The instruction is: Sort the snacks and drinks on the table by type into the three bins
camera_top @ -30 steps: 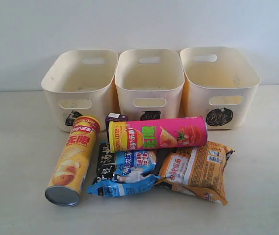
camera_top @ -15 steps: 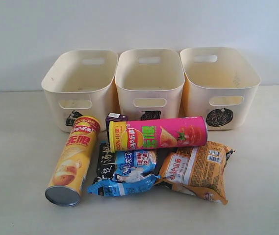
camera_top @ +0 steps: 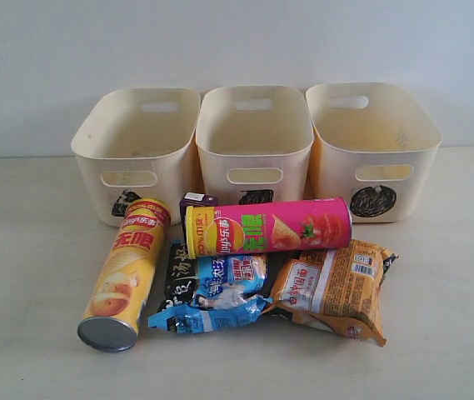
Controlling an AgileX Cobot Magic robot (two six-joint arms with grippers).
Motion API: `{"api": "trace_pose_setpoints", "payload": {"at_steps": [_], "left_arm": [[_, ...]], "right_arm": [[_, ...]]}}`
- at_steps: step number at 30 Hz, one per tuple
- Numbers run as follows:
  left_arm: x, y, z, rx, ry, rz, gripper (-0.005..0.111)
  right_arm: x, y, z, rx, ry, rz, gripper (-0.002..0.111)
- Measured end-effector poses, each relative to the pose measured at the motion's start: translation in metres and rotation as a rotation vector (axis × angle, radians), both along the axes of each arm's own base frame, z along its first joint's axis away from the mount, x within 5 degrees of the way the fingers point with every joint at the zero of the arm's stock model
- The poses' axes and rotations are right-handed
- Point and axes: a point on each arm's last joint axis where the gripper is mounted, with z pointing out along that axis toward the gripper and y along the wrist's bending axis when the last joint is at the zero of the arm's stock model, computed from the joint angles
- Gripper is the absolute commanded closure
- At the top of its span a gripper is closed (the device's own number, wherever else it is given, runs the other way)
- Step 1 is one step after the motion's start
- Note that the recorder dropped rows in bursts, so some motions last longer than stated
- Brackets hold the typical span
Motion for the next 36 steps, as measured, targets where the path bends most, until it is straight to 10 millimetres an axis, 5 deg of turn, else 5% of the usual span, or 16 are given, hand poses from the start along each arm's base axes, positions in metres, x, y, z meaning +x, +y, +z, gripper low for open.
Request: {"api": "trace_pose_setpoints", "payload": {"at_steps": [6,13,19,24,26,28,29,30,36], "left_arm": [[0.000,0.000,0.000,0.000,0.000,0.000,0.103],[0.000,0.000,0.000,0.000,0.000,0.000,0.103],[0.000,0.000,0.000,0.000,0.000,0.000,0.103],[0.000,0.000,0.000,0.000,0.000,0.000,0.103],[0.000,0.000,0.000,0.000,0.000,0.000,0.103],[0.000,0.000,0.000,0.000,0.000,0.000,0.103],[0.000,0.000,0.000,0.000,0.000,0.000,0.103],[0.000,0.000,0.000,0.000,0.000,0.000,0.103],[0.000,0.000,0.000,0.000,0.000,0.000,0.103]], "right_arm": [[0.056,0.007,-0.002,-0.220,0.314,-0.026,0.108],[0.113,0.033,-0.030,-0.612,0.752,0.065,0.108],[0.143,0.083,-0.055,-0.808,0.997,0.468,0.108],[0.162,0.123,-0.070,-0.889,1.028,0.824,0.105],[0.171,0.134,-0.072,-0.929,1.001,0.896,0.093],[0.186,0.150,-0.075,-0.991,0.948,0.956,0.060],[0.191,0.155,-0.076,-1.003,0.938,0.967,0.033],[0.201,0.165,-0.079,-1.019,0.925,0.984,0.024],[0.226,0.193,-0.092,-1.084,0.898,1.024,0.021]]}}
